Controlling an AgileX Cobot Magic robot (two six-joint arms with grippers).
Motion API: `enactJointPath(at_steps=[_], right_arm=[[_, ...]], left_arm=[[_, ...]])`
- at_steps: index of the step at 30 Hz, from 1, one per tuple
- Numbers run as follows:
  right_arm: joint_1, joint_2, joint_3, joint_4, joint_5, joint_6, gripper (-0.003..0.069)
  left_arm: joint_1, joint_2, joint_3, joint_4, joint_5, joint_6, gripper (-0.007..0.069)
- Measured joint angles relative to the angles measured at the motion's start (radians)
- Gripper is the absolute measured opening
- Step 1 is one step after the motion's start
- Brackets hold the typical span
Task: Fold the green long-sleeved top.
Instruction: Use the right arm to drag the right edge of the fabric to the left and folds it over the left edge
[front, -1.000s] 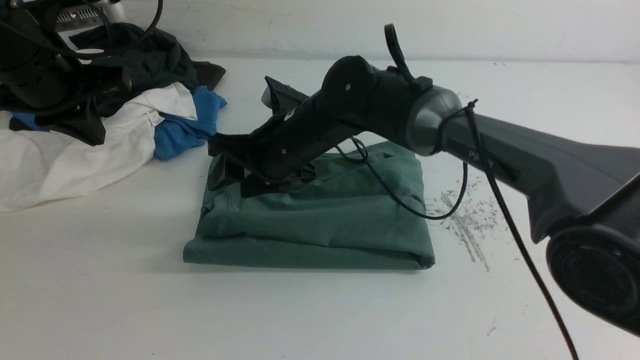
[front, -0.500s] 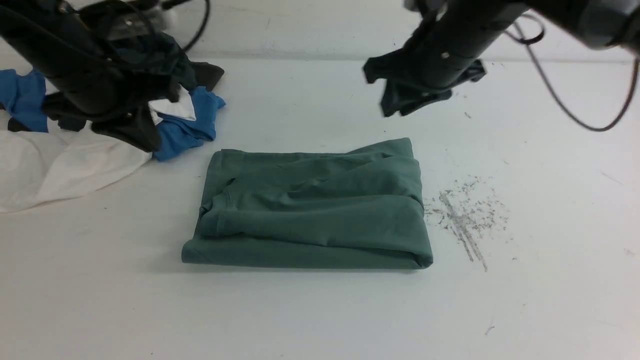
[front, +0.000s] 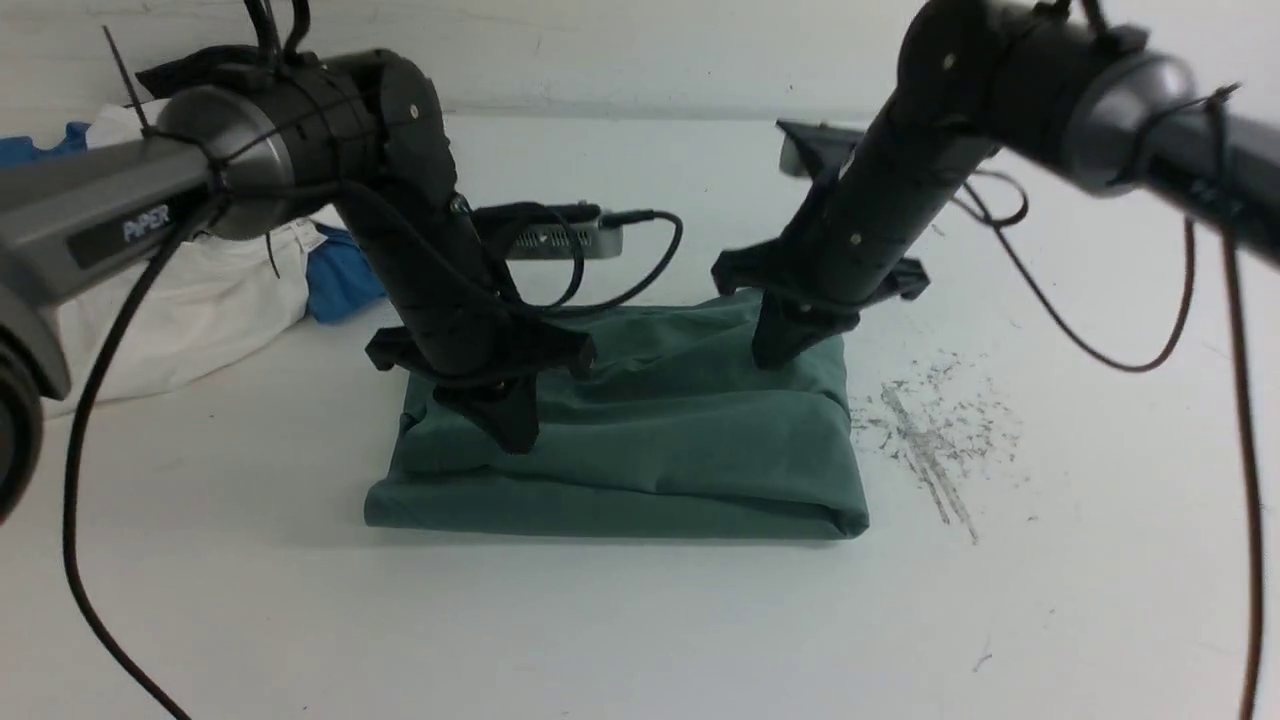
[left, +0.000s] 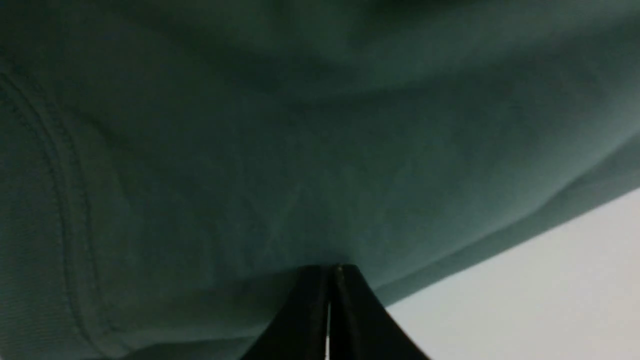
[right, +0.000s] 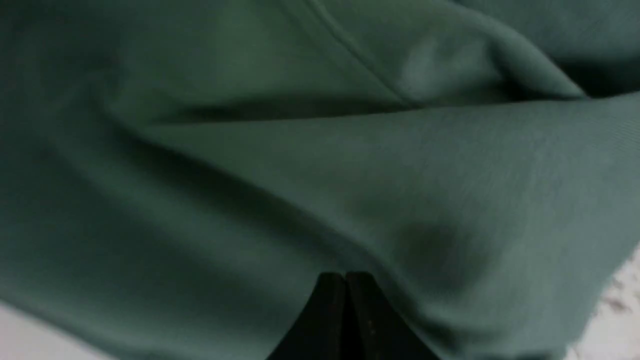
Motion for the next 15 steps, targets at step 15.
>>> enactJointPath(at_steps=[15], right_arm=[[-0.068, 0.073, -0.003, 0.003, -0.275, 0.060, -0.0014]], left_arm=[[0.000, 0.048, 0.000, 0.165, 0.023, -0.018, -0.0004]])
